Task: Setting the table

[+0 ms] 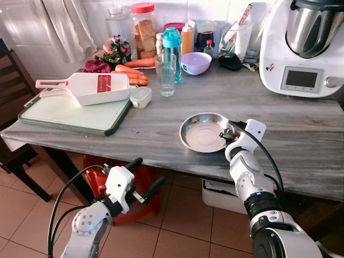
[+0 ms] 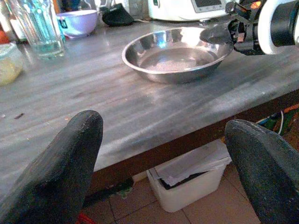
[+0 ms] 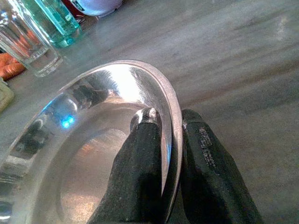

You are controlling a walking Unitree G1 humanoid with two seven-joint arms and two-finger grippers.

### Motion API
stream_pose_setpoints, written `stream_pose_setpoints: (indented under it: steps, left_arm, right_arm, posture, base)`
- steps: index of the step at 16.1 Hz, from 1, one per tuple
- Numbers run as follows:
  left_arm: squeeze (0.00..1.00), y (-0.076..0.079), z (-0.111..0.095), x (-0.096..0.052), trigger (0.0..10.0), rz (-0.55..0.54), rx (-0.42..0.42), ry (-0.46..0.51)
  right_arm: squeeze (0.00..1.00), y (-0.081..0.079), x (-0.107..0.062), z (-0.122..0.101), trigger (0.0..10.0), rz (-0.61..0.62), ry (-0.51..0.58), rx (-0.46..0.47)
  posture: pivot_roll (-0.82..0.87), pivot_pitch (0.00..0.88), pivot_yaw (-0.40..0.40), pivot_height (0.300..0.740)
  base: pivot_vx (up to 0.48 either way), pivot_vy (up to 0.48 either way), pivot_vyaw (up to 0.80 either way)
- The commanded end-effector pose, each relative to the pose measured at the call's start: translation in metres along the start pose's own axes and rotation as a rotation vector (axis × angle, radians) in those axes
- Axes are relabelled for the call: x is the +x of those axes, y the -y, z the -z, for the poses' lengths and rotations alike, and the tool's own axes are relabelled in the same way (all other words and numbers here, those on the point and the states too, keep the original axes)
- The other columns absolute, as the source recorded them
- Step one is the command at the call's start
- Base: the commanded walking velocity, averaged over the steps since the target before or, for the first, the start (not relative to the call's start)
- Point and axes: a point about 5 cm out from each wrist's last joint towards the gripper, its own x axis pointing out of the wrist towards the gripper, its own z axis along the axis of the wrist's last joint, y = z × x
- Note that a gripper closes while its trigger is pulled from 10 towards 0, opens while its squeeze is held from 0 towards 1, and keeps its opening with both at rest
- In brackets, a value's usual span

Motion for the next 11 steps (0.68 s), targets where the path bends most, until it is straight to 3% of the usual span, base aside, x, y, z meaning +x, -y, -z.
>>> stream_pose_setpoints:
  steps: [1,2,3,11]
  left_arm:
    - [0.00,-0.0004,0.0010,0.0010,10.0,0.014,-0.003,-0.014]
    - [0.00,-0.0002,0.0011,0.0011,10.0,0.015,-0.007,-0.014]
    - [0.00,0.0006,0.0014,0.0014,10.0,0.017,-0.010,-0.013]
    - [0.00,0.0070,0.0006,0.0043,10.0,0.050,-0.032,0.000]
  right_arm:
    - [0.00,-0.0034,0.0017,-0.0031,10.0,-0.001,0.005,-0.006]
    - [0.00,-0.0032,0.0018,-0.0027,10.0,0.001,0.004,-0.005]
    - [1.00,-0.0031,0.0018,-0.0022,10.0,0.000,0.002,-0.004]
    - [1.00,0.0016,0.0033,-0.0113,10.0,-0.014,0.058,-0.020]
  posture:
    - [0.07,0.000,0.060,0.740]
    - [0.06,0.000,0.060,0.740]
    - [0.06,0.000,0.059,0.740]
    - [0.07,0.000,0.053,0.740]
  base:
    - [0.000,0.000,0.00]
    - [0.000,0.000,0.00]
    - [0.000,0.000,0.00]
    - [0.000,0.000,0.00]
